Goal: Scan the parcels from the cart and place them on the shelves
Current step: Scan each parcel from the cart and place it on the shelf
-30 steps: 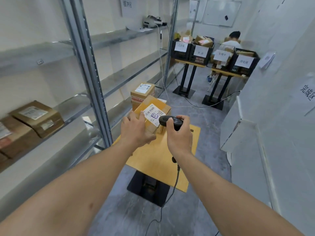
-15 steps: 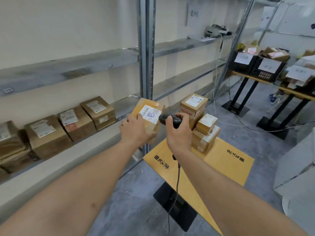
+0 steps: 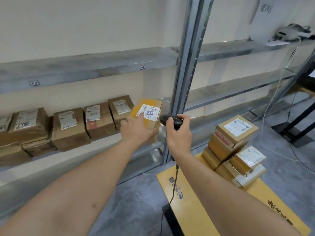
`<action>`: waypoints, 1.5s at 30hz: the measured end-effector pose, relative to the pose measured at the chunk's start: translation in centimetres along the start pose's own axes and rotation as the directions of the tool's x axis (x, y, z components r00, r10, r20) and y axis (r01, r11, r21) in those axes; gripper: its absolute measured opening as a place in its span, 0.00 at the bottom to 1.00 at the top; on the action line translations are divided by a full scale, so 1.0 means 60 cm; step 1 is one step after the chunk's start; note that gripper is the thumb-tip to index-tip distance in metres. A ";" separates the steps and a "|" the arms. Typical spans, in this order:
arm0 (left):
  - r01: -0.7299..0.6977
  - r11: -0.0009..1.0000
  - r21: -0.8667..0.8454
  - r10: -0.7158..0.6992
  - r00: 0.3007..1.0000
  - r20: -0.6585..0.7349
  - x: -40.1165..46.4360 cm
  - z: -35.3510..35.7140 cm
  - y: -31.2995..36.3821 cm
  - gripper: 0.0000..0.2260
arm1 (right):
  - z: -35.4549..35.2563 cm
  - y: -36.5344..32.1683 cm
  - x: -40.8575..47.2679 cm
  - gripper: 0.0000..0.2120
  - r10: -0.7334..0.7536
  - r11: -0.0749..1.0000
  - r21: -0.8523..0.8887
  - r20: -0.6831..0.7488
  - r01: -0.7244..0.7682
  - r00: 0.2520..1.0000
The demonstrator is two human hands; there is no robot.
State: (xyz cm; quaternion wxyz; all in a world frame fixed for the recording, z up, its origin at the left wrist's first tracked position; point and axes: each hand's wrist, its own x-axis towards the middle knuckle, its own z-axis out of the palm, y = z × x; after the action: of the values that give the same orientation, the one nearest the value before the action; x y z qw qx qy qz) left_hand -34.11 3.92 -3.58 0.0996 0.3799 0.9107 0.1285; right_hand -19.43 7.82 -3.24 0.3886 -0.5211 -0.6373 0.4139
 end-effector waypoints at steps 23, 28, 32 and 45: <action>-0.099 0.995 0.020 0.095 0.984 0.154 0.431 0.033 0.026 0.46 | 0.239 0.000 0.312 0.15 0.159 0.981 -0.073 -0.234 -0.180 0.959; -0.084 0.992 0.093 0.069 0.986 0.153 0.468 0.057 0.064 0.45 | 0.243 0.029 0.363 0.16 0.173 0.980 -0.066 -0.200 -0.190 0.964; -0.054 0.991 0.124 0.037 0.991 0.131 0.492 0.081 0.096 0.44 | 0.238 0.060 0.392 0.15 0.197 0.977 -0.049 -0.171 -0.208 0.965; 0.079 0.968 0.240 -0.130 0.970 0.204 0.524 0.178 0.103 0.44 | 0.231 0.148 0.435 0.13 0.246 0.967 -0.037 -0.107 -0.251 0.963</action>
State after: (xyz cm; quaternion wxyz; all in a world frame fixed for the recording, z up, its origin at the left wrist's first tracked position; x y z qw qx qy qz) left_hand -48.78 32.38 -14.39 0.1609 0.3517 0.9218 -0.0257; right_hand -33.29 32.89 -14.75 0.3526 -0.6267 -0.5565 0.4162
